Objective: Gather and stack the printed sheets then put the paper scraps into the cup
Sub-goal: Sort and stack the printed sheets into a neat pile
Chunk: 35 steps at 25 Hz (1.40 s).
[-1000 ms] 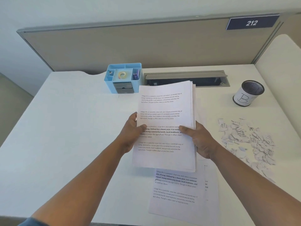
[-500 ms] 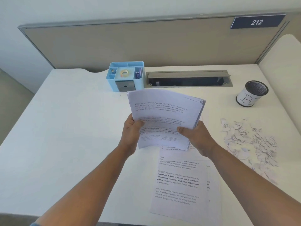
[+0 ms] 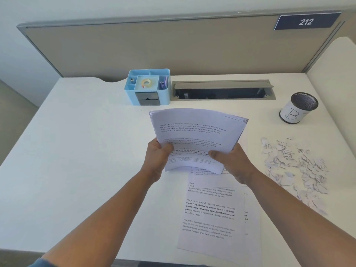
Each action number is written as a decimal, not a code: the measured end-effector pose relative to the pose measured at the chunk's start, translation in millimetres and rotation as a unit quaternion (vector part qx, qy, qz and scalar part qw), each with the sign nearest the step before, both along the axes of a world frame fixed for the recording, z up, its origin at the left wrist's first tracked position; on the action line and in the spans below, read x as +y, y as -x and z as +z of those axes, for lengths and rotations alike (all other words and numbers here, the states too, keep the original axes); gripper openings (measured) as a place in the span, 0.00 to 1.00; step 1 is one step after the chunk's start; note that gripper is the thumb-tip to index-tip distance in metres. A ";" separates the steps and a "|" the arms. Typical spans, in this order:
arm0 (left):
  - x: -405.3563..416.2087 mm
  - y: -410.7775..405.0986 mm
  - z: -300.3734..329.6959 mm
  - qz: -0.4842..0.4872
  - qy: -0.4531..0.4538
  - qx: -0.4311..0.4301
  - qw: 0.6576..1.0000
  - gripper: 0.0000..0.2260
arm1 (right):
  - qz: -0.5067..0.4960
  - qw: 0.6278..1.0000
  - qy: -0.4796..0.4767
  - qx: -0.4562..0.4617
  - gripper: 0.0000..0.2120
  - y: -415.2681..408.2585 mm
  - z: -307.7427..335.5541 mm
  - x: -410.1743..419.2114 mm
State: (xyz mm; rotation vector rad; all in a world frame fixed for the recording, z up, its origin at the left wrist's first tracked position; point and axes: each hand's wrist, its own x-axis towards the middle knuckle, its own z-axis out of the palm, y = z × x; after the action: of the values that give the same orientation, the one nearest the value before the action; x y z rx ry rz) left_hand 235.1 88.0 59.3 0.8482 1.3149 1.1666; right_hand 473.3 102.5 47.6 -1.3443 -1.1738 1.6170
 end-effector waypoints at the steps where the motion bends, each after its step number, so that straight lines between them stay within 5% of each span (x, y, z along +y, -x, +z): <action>1: 0.3 2.3 -0.1 -0.009 -0.002 0.001 1.000 0.17 | 0.000 1.000 0.000 0.002 0.22 0.4 0.4 0.0; 9: -2.3 6.0 -10.7 -0.014 -0.004 0.037 0.999 0.14 | -0.001 1.000 -0.024 -0.007 0.15 0.9 -4.9 -2.4; 19: -6.5 7.9 -20.1 -0.037 -0.003 0.062 0.997 0.15 | 0.013 1.000 0.002 -0.015 0.23 1.4 -9.2 -9.6; 27: -1.7 10.5 -11.9 -0.053 0.023 0.081 0.995 0.10 | -0.001 0.999 -0.009 -0.039 0.11 1.5 -7.1 -3.2; 35: -17.4 38.5 -15.5 -0.119 0.102 0.003 0.988 0.17 | -0.014 0.995 0.086 0.040 0.14 18.6 -10.2 -14.5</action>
State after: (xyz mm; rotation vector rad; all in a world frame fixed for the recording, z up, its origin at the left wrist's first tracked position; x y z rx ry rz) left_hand 196.6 70.6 43.8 0.8318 1.2736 0.8276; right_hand 454.7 88.0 37.4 -1.3821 -0.9828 1.7681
